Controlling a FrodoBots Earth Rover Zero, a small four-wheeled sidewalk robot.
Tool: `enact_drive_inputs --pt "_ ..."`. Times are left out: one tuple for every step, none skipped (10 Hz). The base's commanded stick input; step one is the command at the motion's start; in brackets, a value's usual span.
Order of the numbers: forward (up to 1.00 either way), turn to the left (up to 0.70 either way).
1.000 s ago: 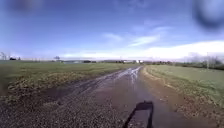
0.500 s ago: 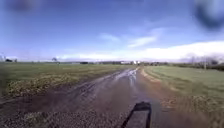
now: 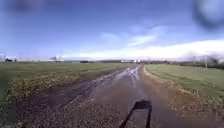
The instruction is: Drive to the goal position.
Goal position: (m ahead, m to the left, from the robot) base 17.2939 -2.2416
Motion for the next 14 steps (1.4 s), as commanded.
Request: enact_drive_inputs --pt "0.7 0.0" --pt "0.7 0.0" --pt "0.7 0.0" --pt "0.7 0.0" --pt "0.7 0.0" --pt "0.7 0.0" --pt "0.7 0.0" --pt "0.7 0.0" --pt "0.7 0.0" --pt "0.7 0.0" --pt "0.7 0.0" --pt "0.7 0.0" --pt "0.7 0.0" --pt "0.7 0.0"
